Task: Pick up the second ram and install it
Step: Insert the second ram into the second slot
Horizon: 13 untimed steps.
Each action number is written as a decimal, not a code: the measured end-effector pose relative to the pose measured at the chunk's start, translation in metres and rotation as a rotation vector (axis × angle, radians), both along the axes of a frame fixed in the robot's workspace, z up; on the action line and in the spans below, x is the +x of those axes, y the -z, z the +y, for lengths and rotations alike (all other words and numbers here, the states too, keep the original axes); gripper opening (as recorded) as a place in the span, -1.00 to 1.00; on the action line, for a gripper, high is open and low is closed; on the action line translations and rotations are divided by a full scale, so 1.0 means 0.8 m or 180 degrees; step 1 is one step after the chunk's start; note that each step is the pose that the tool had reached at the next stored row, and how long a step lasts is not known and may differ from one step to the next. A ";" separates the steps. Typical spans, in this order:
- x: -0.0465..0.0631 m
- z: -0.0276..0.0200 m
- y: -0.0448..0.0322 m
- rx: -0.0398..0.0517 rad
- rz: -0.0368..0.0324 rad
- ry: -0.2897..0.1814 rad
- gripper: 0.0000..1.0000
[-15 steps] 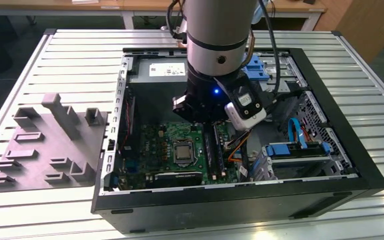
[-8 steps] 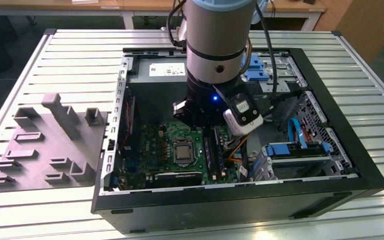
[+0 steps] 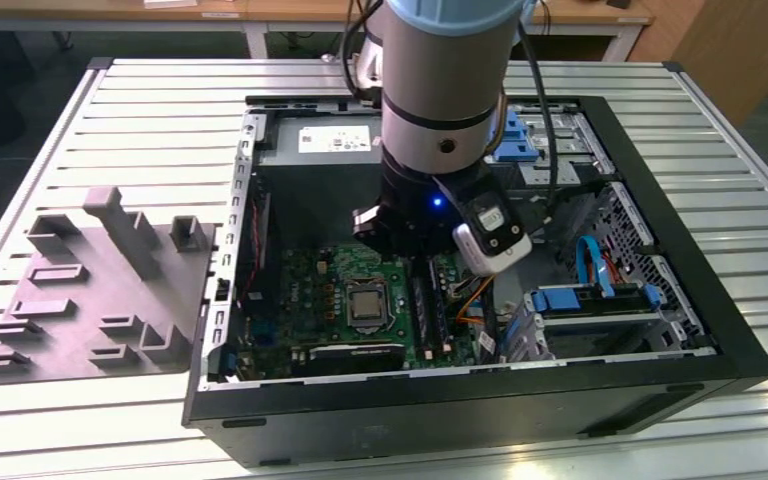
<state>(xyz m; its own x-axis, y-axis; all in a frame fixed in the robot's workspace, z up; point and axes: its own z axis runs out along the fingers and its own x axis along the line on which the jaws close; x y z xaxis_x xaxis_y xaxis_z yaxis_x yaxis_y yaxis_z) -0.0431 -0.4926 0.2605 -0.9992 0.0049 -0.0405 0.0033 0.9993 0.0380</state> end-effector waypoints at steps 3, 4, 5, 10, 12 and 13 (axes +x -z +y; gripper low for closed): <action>0.000 0.0011 0.0037 0.0002 0.0000 -0.0009 -0.76; 0.000 0.0011 0.0045 0.0008 0.0000 -0.0014 -0.76; 0.000 0.0011 0.0052 0.0015 0.0000 -0.0018 -0.76; 0.000 0.0012 0.0108 0.0037 0.0000 -0.0023 -0.76; 0.000 0.0011 0.0142 0.0040 0.0000 -0.0025 -0.76; 0.000 0.0012 0.0160 0.0042 0.0000 -0.0026 -0.76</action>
<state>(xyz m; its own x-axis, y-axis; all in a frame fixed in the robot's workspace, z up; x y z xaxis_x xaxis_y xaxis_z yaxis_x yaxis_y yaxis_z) -0.0431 -0.4917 0.2477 -0.9992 -0.0027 -0.0405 -0.0048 0.9987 0.0510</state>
